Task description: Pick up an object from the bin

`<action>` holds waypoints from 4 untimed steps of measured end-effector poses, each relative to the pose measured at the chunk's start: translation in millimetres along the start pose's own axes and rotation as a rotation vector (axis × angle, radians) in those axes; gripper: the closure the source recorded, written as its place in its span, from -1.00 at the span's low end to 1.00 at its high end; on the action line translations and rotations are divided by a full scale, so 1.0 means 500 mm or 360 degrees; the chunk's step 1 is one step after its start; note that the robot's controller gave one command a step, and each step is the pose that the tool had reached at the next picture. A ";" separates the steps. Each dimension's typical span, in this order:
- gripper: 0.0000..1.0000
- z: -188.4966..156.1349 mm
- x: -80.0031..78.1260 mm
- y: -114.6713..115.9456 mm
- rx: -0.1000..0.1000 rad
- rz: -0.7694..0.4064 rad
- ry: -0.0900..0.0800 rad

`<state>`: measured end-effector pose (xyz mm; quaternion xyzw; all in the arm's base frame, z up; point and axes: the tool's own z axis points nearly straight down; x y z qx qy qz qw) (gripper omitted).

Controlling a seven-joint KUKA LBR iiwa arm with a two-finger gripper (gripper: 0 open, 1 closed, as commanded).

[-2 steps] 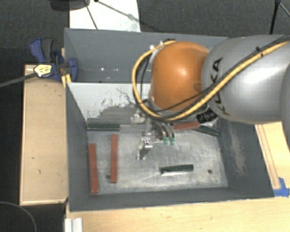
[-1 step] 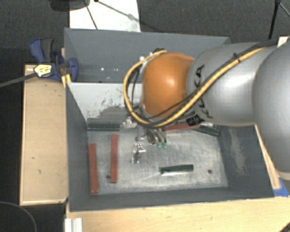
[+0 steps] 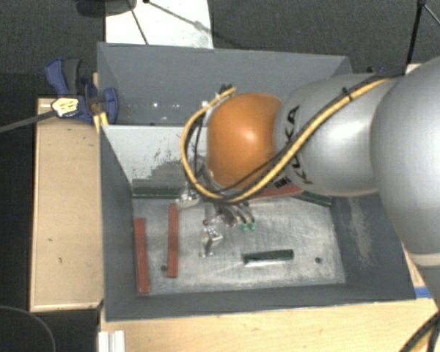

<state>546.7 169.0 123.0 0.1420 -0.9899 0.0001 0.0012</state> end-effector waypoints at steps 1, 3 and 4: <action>-1.00 0.076 -0.056 0.060 0.0002 -0.0274 -0.0019; 1.00 0.100 -0.057 0.033 0.0000 -0.0357 -0.0011; 1.00 -0.232 -0.073 0.042 0.0001 -0.0454 -0.0020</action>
Offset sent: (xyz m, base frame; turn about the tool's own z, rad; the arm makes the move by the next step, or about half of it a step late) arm 0.0206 0.0229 -0.0530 -0.2283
